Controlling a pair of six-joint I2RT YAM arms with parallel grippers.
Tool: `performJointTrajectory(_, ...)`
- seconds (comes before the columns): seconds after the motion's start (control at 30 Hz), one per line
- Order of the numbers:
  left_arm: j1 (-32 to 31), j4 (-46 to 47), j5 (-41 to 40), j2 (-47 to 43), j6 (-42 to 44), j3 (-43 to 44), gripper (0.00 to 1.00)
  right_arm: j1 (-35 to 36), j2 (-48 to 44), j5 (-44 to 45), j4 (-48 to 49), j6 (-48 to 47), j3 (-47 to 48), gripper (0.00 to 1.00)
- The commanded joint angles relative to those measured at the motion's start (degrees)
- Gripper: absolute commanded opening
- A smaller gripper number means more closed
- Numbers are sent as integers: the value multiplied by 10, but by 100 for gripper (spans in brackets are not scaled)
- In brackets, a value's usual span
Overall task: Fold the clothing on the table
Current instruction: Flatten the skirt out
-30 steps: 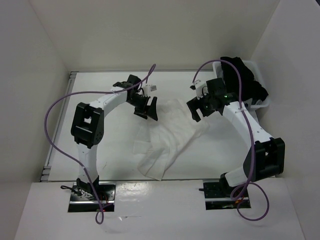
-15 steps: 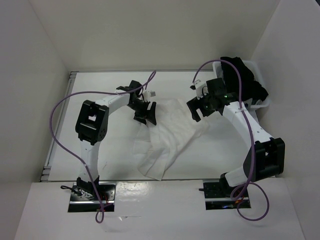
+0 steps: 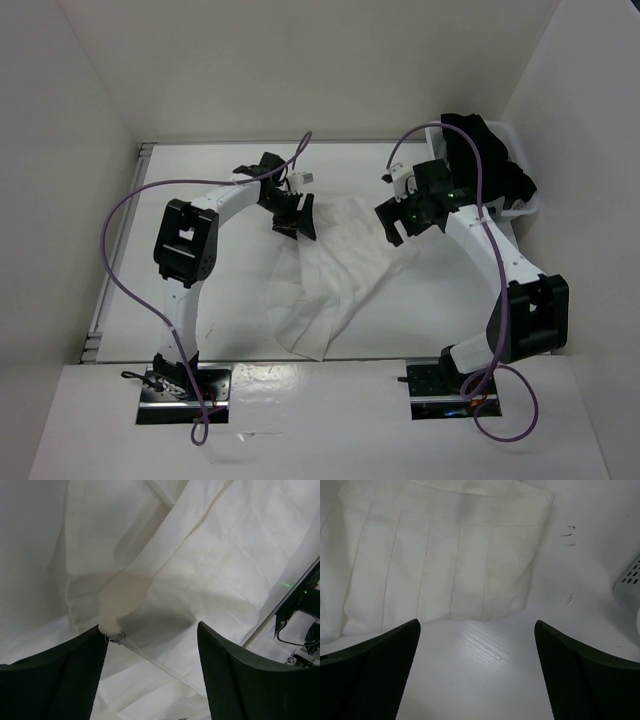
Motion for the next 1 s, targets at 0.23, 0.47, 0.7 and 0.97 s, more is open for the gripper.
performJointTrajectory(0.23, 8, -1, 29, -10, 1, 3, 53, -4, -13, 6, 36, 7, -5, 99)
performJointTrajectory(0.47, 19, -24, 19, -10, 29, 22, 0, -10, -8, 26, 67, 7, -22, 99)
performJointTrajectory(0.7, 46, -76, 4, -11, 117, 56, 0, -39, 75, -43, 121, 32, -9, 94)
performJointTrajectory(0.97, 46, -93, -42, -39, 200, 14, 0, -39, 200, -95, 145, 22, 47, 64)
